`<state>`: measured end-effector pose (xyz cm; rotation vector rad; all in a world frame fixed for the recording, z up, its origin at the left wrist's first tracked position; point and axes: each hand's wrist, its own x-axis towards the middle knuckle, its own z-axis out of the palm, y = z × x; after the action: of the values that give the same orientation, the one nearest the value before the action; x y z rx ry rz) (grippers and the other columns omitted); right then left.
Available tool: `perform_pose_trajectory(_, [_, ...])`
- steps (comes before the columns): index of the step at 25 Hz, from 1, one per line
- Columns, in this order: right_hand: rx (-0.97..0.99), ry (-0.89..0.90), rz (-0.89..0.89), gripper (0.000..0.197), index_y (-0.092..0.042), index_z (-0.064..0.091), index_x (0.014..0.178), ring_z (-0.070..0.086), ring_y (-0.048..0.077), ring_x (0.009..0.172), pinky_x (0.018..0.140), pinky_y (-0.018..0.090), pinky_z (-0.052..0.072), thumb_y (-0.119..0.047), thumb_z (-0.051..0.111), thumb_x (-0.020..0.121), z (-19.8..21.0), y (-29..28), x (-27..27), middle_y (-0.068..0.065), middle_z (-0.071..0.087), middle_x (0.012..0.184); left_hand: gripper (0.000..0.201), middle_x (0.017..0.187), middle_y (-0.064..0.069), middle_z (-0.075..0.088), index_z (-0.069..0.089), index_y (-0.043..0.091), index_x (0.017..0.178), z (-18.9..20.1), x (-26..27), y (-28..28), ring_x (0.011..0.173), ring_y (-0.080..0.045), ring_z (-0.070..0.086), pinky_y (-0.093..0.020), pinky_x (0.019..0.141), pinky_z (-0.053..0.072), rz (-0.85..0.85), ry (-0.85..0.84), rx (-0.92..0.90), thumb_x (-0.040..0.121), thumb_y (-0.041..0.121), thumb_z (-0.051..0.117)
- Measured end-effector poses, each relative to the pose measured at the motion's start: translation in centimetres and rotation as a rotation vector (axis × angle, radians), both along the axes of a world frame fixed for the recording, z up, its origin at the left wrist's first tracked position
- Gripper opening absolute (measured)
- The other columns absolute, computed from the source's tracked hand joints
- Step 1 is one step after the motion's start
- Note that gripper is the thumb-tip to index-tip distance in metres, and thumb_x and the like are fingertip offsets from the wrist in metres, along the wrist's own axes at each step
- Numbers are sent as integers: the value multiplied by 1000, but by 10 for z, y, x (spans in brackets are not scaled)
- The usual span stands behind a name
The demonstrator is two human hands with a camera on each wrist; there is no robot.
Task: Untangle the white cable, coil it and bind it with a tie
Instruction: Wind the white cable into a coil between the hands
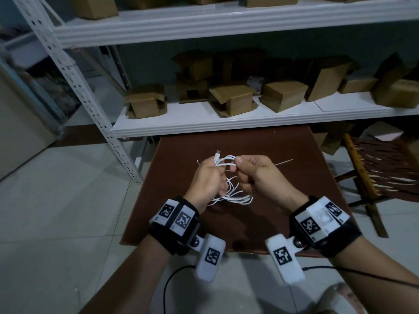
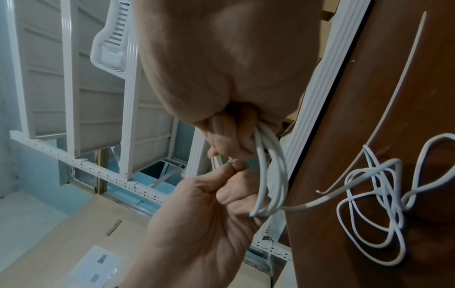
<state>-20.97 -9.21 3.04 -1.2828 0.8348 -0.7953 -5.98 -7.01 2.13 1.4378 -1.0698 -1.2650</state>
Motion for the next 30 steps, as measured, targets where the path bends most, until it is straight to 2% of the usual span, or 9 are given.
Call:
perform_pose_trajectory(6, [-74, 155, -101, 35, -9, 55, 81, 39, 10, 39, 38, 19, 30, -18, 42, 113, -2, -5, -4, -3, 43, 52, 15, 74, 0, 60, 46, 3, 120, -2, 8, 2, 60, -8, 63, -23, 60, 51, -171, -194, -55, 112, 14, 39])
perform_pose_trajectory(8, [-98, 195, -95, 34, -9, 56, 83, 34, 14, 45, 40, 22, 29, -19, 43, 112, -4, -7, -5, 2, 39, 58, 16, 76, 1, 68, 44, 8, 119, -2, 11, 4, 60, -5, 60, -21, 59, 48, -208, -412, -69, 112, 22, 38])
perform_pose_trajectory(12, [-151, 255, -100, 34, -10, 59, 82, 38, 11, 45, 44, 24, 32, -20, 45, 112, -10, -5, -1, -6, 43, 54, 18, 78, 3, 77, 48, 26, 121, -1, 15, 3, 61, -13, 67, -42, 67, 60, -204, -677, -47, 108, 32, 37])
perform_pose_trajectory(16, [-200, 282, -101, 34, -10, 62, 82, 37, 6, 42, 47, 26, 31, -20, 47, 111, -15, -7, 0, -12, 45, 51, 34, 97, -4, 73, 50, 36, 137, 7, 13, 6, 56, -19, 75, -37, 59, 61, -170, -635, 25, 107, 29, 36])
perform_pose_trajectory(19, [-295, 352, -111, 34, -8, 64, 83, 38, 8, 45, 50, 30, 33, -25, 51, 110, -16, -5, -1, -11, 45, 53, 28, 90, -7, 74, 60, 39, 119, 11, 11, 9, 51, -24, 74, -45, 75, 62, -165, -664, 78, 105, 35, 36])
perform_pose_trajectory(22, [-409, 434, -109, 33, -11, 66, 83, 40, 9, 48, 50, 28, 35, -26, 53, 109, -14, -3, -1, -6, 46, 54, 27, 75, 0, 77, 62, 40, 100, 17, 12, 12, 48, -18, 72, -38, 79, 58, -175, -800, 64, 105, 41, 36])
perform_pose_trajectory(24, [-445, 449, -111, 33, -12, 67, 82, 39, 5, 44, 47, 24, 33, -25, 54, 109, -13, -1, -1, -8, 46, 51, 27, 75, 4, 76, 62, 38, 97, 15, 13, 9, 64, -19, 74, -38, 79, 57, -163, -911, 31, 105, 39, 36])
perform_pose_trajectory(27, [-474, 455, -107, 33, -13, 66, 80, 37, 5, 43, 47, 24, 32, -25, 54, 109, -14, -2, 0, -8, 45, 49, 20, 111, -1, 50, 65, 36, 103, 7, 10, 9, 101, -28, 57, -32, 75, 47, -56, -1030, 30, 105, 33, 45])
perform_pose_trajectory(30, [-473, 436, -106, 33, -13, 66, 81, 38, 8, 48, 49, 29, 32, -26, 53, 109, -15, -3, -1, -7, 45, 53, 18, 121, -1, 36, 69, 31, 105, -3, 12, 3, 116, -26, 39, -35, 96, 36, -65, -1132, -73, 102, 30, 52])
